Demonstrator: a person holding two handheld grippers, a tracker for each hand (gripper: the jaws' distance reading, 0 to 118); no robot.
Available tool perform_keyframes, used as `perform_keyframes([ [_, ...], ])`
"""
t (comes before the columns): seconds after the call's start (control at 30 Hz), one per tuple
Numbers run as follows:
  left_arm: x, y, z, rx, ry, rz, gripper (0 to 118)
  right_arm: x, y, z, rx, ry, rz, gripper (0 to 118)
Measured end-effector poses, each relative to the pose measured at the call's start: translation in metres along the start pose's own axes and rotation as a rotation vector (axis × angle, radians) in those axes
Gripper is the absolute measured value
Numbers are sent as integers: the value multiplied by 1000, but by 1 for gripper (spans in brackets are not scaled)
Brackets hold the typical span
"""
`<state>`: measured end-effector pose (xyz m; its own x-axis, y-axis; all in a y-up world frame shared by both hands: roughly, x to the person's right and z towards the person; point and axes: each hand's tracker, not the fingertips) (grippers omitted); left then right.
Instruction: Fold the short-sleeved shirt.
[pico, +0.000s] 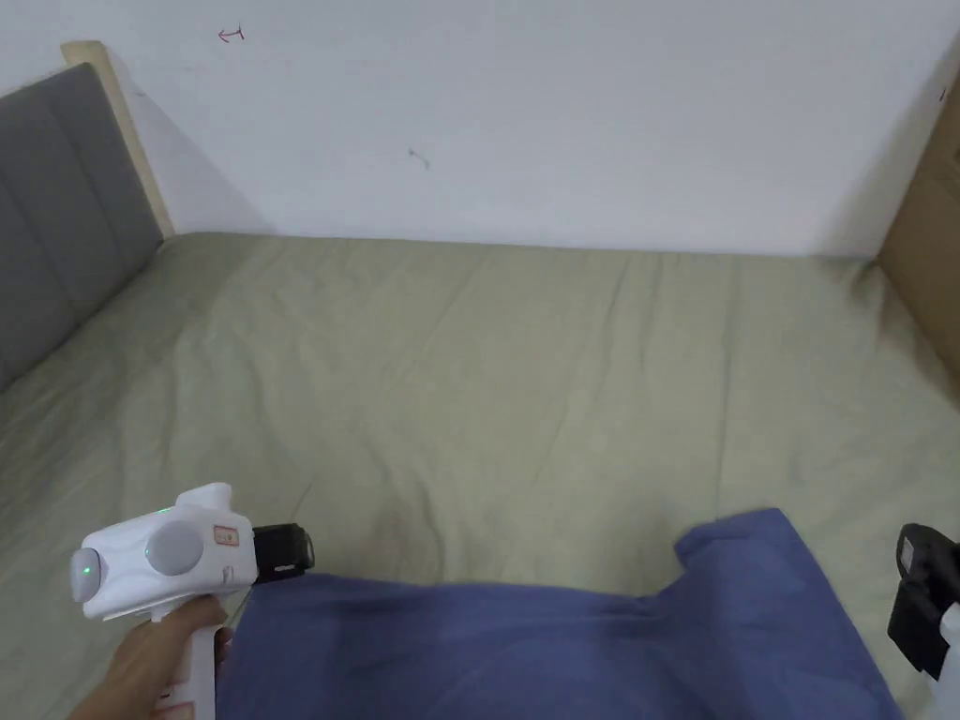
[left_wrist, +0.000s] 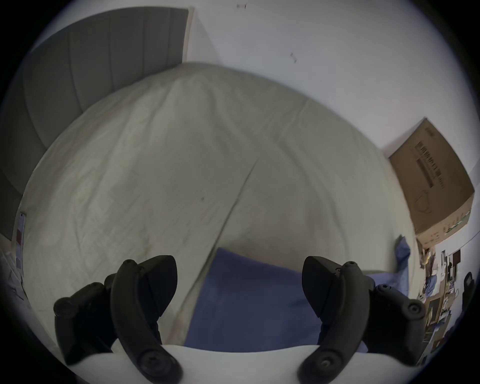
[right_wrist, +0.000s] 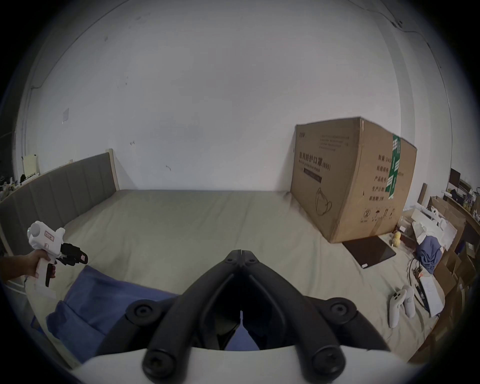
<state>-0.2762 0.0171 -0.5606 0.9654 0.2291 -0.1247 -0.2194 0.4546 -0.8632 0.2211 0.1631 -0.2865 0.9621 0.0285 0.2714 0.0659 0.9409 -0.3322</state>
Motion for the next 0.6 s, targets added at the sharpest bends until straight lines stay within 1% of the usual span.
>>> perform_keyframes([
  [0.07, 1, 1, -17, -42, 18, -45, 100, 2, -8, -13, -43, -5, -11, 0],
  [0.13, 6, -4, -23, -41, 56, -100, 100, 7, -16, -23, -61, -8, -23, 0],
  [0.17, 9, -7, -27, -39, 51, -124, 99, 12, -22, -30, -71, -11, -27, 0],
  [0.2, 13, -10, -30, -47, 45, -145, 94, 14, -24, -34, -79, -14, -30, 0],
  [0.23, 18, -14, -33, -62, 53, -180, 85, 17, -26, -38, -89, -18, -35, 0],
  [0.27, 20, -20, -35, -55, 102, -236, 79, 21, -28, -43, -101, -18, -45, 0],
  [0.3, 25, -23, -33, -24, 111, -286, 74, 12, -23, -41, -113, -19, -61, 0],
  [0.33, 28, -23, -30, -12, 102, -295, 65, 14, -24, -45, -125, -21, -74, 0],
  [0.37, 31, -24, -28, -14, 95, -274, 53, 17, -24, -50, -141, -21, -89, 0],
  [0.4, 31, -25, -23, 5, 104, -287, 25, 20, -25, -57, -154, -21, -105, 0],
  [0.43, 32, -25, -20, 24, 88, -305, 2, 16, -22, -62, -180, -19, -113, 0],
  [0.47, 36, -27, -18, 40, 81, -300, 2, 18, -24, -72, -207, -26, -125, 0],
  [0.5, 38, -29, -15, 32, 82, -300, 2, 20, -27, -83, -227, -35, -134, 10],
  [0.53, 37, -28, -8, 39, 45, -298, 2, 24, -32, -97, -270, -37, -152, 28],
  [0.57, 39, -30, 0, 66, 26, -290, 2, 28, -38, -110, -311, -38, -153, 52],
  [0.6, 40, -32, 12, 107, 8, -284, 2, 30, -45, -126, -372, -28, -156, 90],
])
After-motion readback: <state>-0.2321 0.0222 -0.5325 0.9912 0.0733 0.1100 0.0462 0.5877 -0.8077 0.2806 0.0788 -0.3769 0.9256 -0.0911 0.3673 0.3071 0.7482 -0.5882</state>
